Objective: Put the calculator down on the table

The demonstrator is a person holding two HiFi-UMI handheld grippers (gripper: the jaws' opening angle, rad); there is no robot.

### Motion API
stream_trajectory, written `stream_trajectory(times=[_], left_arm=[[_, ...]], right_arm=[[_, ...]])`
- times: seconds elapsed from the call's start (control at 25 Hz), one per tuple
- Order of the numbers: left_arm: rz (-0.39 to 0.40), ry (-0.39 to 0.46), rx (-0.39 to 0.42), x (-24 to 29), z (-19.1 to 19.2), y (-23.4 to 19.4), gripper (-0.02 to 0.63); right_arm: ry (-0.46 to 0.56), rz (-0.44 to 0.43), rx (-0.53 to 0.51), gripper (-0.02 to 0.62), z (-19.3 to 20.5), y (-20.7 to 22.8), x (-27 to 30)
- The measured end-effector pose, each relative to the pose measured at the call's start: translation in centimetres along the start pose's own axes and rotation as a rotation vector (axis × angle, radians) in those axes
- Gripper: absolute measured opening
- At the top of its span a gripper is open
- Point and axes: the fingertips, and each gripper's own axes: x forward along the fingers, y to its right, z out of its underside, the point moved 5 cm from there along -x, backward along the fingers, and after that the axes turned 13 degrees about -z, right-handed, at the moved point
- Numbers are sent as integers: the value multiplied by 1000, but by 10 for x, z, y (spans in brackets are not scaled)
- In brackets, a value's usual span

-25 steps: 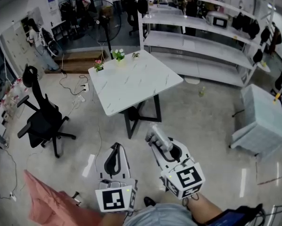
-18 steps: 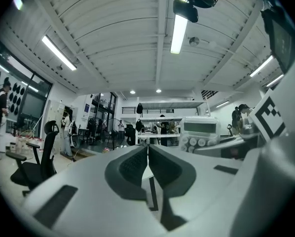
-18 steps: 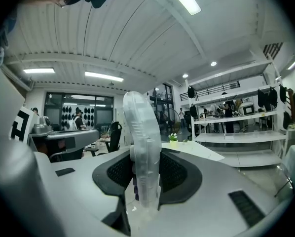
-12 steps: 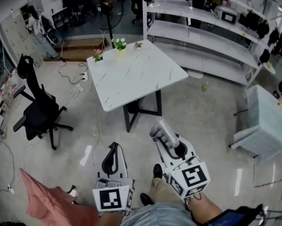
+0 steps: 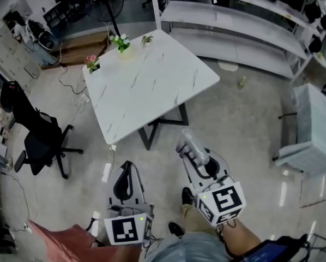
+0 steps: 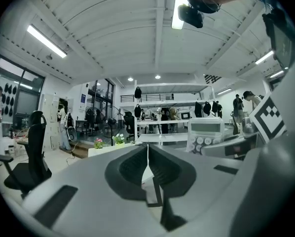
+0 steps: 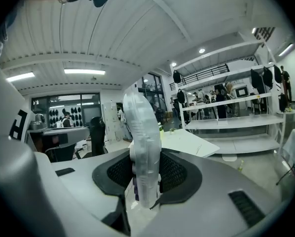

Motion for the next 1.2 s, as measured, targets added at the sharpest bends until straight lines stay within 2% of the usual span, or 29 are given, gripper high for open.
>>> stream_trajectory(times=[0.28,0.52,0.88,1.2], left_arm=[[13,2,5,71,-22,30,9],[13,55,17,102,-49,41,9],[-41,60,13,137,-45,18,9],[-83,59,-28,209,-33,-23,9]], right_arm=[[10,-29,9,144,-31,57,36],[53,-49,-20,144,-63,81,51],[44,-76,-49,144,-72,95,92],[-13,-126,-81,144,-79,107,176]])
